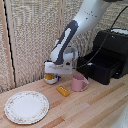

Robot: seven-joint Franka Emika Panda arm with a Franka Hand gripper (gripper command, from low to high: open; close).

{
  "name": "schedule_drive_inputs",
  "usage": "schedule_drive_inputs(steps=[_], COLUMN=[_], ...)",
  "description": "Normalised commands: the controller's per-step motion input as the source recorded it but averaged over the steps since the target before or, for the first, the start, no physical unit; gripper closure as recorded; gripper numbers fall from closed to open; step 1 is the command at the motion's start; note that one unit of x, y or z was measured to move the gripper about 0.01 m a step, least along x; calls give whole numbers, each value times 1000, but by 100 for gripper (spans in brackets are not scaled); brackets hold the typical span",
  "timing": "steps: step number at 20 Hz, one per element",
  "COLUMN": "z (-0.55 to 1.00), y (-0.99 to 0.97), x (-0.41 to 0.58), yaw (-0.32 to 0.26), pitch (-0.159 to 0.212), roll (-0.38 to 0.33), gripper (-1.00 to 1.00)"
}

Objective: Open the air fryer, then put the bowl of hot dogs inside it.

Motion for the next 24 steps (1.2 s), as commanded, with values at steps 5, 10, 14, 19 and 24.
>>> schedule_drive_inputs(steps=[5,10,14,19,24], z=[791,739,635,507,504], y=[-4,0,-19,-99,-328], x=[-184,-82,-1,66,5], yaw=[-162,-214,-298,-304,-251], pitch=[0,0,0,10,89], roll=[73,68,44,42,58], gripper=[100,100,100,100,100])
